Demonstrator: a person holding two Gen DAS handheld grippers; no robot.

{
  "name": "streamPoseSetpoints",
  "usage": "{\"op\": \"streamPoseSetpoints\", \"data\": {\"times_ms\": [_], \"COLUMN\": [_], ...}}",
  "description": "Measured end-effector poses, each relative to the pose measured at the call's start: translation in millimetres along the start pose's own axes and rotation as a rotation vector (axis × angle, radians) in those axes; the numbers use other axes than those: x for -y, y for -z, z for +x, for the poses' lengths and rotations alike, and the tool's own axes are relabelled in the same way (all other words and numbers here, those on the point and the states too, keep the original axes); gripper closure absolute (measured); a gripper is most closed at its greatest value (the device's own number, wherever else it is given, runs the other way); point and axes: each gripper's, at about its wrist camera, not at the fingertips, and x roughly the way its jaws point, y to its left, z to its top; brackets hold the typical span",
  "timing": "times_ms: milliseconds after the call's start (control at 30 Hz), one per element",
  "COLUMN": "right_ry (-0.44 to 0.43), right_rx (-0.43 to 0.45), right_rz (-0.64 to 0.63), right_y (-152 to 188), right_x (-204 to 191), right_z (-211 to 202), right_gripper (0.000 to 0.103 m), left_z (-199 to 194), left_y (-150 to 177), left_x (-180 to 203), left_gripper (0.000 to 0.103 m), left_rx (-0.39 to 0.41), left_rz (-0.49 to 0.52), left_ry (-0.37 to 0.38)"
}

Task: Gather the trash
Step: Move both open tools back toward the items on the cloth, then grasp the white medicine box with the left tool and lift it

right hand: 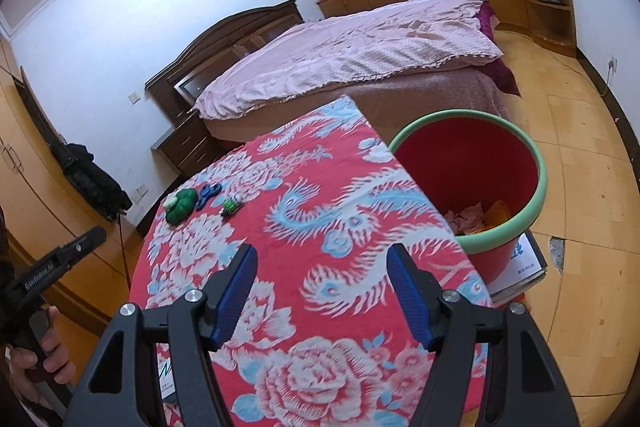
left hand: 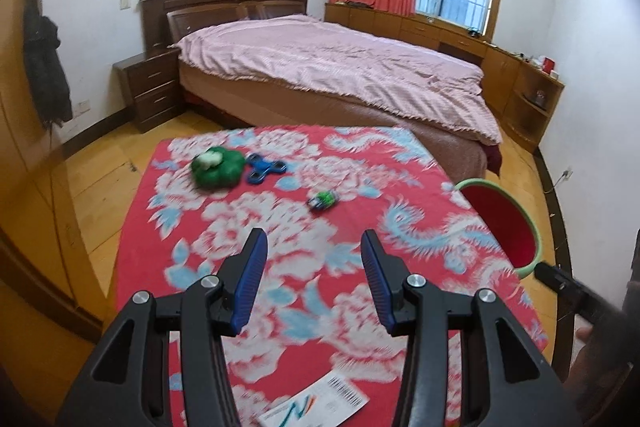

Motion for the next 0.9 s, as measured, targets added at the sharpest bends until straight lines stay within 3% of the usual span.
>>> {"op": "streamPoseSetpoints", "data": {"times_ms": [367,633,900], "right_ry": [-0.012,-0.015,-0.017], "right_rx": [-0.052,-0.082,-0.1], "right_rz": [-0.056,-0.069,-0.06], "right_y": [22.2,31.7,33.8], "right_x": [-22.5,-30.1,-27.8], "right_z": [-3.8,-0.5,3.3], "right_gripper": [0.031,0.031,0.031], "left_z": [-7.9,4.1,17.4], "left_y": [56.2,89.8,114.1], "left_x": [-34.9,-32.2,-15.1], "left_gripper": [0.054,0.054,0.052], "left_rx": [-0.097,-0.191,-0.279], "left_rz": [-0.03,-0.015,0.077], "left_ry": [-0.007,0.056,0.117]}}
